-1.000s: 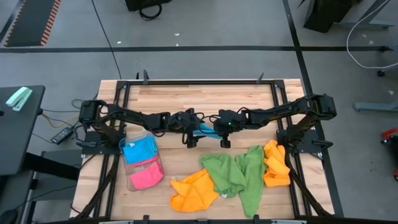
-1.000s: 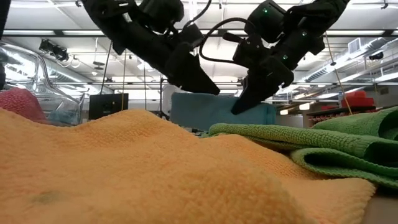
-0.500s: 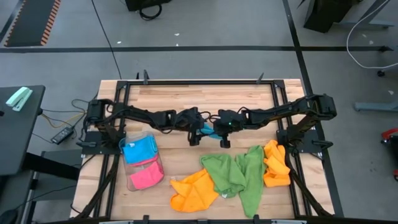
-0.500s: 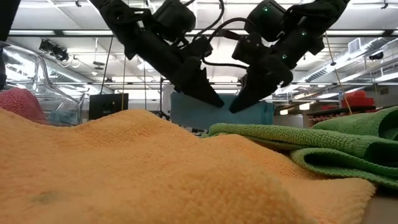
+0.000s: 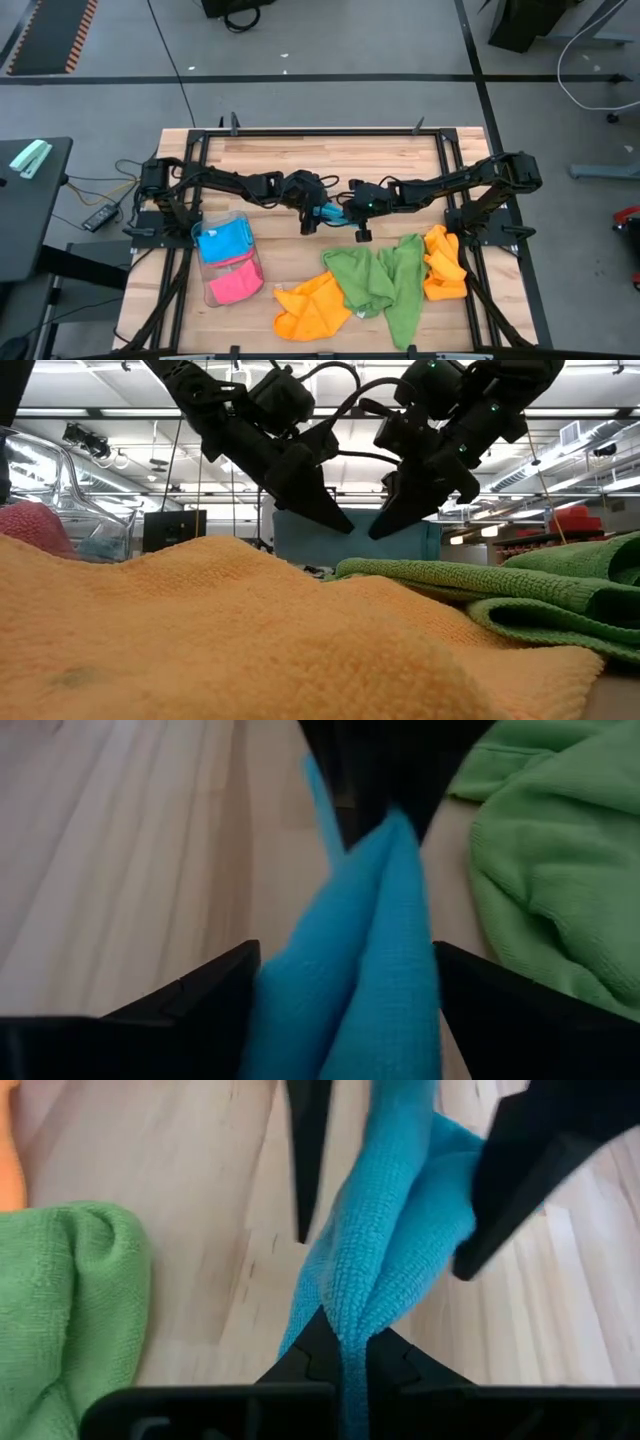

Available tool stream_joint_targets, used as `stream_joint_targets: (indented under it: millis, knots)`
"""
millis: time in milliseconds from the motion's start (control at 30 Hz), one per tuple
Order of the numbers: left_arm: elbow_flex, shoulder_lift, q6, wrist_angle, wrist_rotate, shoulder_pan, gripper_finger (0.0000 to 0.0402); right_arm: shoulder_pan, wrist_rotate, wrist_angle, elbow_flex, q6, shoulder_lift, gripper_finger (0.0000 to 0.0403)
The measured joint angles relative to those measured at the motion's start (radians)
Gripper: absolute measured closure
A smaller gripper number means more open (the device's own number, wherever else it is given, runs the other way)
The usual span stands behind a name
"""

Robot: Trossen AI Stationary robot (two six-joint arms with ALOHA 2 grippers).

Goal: Fold microfiber towels
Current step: Put the blue microfiber cloth into the transparent bin

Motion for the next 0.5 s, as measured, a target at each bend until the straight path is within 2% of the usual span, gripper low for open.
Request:
stream_joint_targets:
  millis: [267,367,500]
  knots:
    - [0.000,0.000,-0.030,0.002,-0.001,0.000,0.0115,0.000,0.006,-0.008,0.001,0.000,0.000,0.0388]
    - [0.000,0.000,-0.033,0.002,-0.014,0.000,0.0139,0.000,0.006,-0.022,0.001,0.005,0.000,0.0388]
    - [0.008,0.000,-0.052,0.001,-0.037,0.000,0.0193,0.000,0.006,-0.027,0.001,0.005,0.000,0.0388]
